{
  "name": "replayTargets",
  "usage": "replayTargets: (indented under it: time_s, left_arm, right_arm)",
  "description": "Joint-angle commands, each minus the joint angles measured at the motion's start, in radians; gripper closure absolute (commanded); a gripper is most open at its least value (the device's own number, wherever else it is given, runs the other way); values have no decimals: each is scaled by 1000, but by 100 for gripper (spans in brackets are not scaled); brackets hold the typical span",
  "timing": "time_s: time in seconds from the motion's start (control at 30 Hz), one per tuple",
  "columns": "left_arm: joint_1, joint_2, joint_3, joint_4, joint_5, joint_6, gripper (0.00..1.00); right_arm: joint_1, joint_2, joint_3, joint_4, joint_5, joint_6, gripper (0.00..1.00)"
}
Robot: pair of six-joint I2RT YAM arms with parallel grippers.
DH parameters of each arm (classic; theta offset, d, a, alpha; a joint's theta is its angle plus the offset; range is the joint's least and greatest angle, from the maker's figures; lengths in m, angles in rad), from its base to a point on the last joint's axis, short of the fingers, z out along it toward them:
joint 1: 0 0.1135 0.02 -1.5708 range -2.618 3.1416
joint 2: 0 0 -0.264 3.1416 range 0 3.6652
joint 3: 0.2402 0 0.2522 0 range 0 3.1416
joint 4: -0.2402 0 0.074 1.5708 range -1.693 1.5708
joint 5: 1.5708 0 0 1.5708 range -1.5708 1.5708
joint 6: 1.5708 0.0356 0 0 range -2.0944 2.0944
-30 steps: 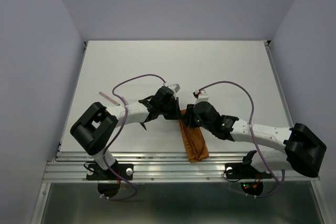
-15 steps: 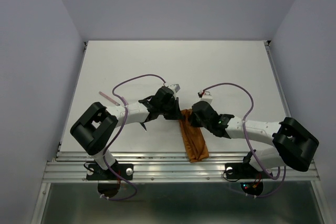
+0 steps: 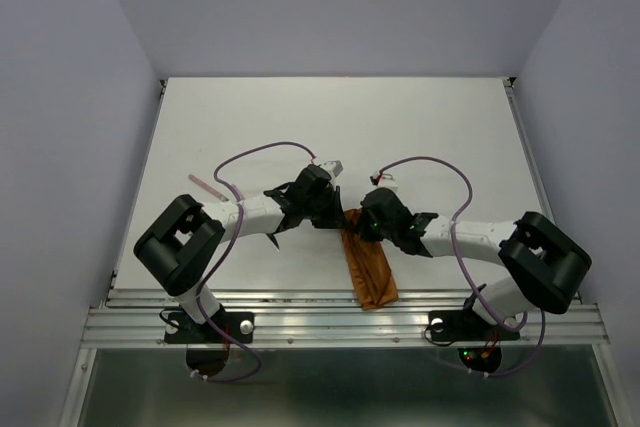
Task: Fold the napkin into a case and place the utensils inside
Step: Smooth out the smaller rectangle-folded napkin at the center of the board.
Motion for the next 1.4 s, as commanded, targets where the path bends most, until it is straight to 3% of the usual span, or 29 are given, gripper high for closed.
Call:
replayTargets:
  time_s: [0.0,0.8,1.37]
  left_arm:
    - [-2,-19,30,1,20,17,100]
    - [-2,-28,16,2,46,26,100]
    - [3,-1,27,-4,25,-5,100]
  right_arm:
    - [0,23,55,80,-52,-33,99]
    - [0,189,102,203,-80,-14,99]
    - [0,11,75,122,-95,-25,98]
